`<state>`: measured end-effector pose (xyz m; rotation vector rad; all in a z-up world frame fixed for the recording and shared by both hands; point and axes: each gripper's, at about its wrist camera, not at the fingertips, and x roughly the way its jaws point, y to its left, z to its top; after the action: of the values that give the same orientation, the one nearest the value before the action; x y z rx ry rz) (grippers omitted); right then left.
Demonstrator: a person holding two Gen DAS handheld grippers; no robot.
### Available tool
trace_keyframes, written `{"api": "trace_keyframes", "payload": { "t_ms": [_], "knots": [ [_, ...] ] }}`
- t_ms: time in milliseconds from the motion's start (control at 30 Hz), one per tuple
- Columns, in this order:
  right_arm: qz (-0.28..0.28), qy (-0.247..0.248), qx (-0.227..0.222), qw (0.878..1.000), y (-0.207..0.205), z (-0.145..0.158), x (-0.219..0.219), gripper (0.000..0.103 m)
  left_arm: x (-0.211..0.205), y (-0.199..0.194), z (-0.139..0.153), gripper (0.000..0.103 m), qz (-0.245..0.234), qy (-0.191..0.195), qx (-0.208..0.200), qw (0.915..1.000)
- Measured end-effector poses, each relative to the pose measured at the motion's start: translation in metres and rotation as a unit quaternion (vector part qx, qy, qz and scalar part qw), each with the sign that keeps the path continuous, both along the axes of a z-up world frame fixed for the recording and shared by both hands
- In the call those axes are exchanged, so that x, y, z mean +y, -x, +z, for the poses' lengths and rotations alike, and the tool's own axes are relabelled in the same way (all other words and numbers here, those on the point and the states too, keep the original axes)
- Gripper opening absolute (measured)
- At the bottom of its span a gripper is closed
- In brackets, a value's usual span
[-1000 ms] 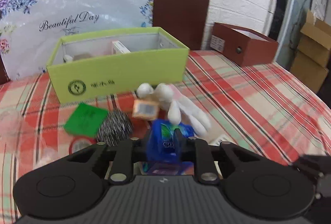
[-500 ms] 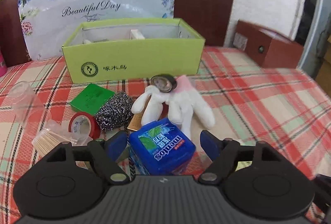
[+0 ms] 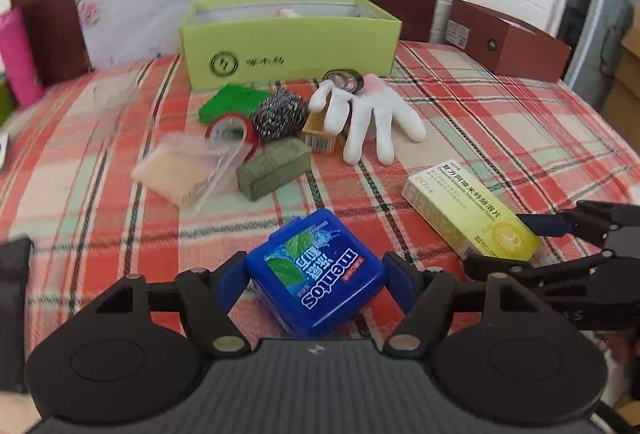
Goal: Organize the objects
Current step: 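Grasp the blue mentos tin with left tool while right tool grasps the yellow medicine box, then lower mentos tin with left tool into lime-green box while right tool drops yellow box there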
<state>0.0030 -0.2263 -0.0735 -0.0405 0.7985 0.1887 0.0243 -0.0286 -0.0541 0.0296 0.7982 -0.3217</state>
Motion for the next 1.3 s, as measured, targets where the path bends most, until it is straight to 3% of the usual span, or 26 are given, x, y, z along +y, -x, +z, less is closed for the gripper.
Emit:
{"api": "trace_keyframes", "payload": {
  "t_ms": [267,333,467,667,867,967,1167,1300],
  "knots": [
    [-0.009,0.013,0.007,1.0,-0.016,-0.004,0.005,0.074,-0.006,-0.008,-0.003,0.075,0.0,0.0,0.0,1.0],
    [-0.008,0.014,0.012,1.0,-0.018,-0.006,0.007,0.065,-0.004,-0.008,-0.003,0.075,-0.002,0.003,-0.002,1.0],
    [-0.006,0.016,0.008,1.0,-0.018,-0.002,0.009,0.065,0.001,-0.013,0.004,0.074,-0.013,0.023,-0.004,0.9996],
    [0.003,0.001,-0.052,0.999,-0.031,0.048,0.006,0.065,0.006,-0.033,0.063,0.074,-0.022,0.036,-0.088,0.9952],
    [0.004,-0.022,-0.112,0.994,-0.088,0.106,0.006,0.065,0.009,-0.084,0.125,0.074,-0.002,0.047,-0.169,0.9845],
    [-0.001,-0.024,-0.127,0.992,-0.124,0.125,0.007,0.065,0.008,-0.123,0.142,0.074,0.011,0.055,-0.174,0.9832],
    [-0.03,-0.018,-0.133,0.99,-0.201,0.133,0.005,0.065,0.005,-0.203,0.146,0.075,0.051,0.044,-0.172,0.9828],
    [-0.044,-0.004,-0.119,0.992,-0.249,0.12,0.002,0.065,0.003,-0.252,0.131,0.075,0.075,0.049,-0.149,0.9847]
  ]
}}
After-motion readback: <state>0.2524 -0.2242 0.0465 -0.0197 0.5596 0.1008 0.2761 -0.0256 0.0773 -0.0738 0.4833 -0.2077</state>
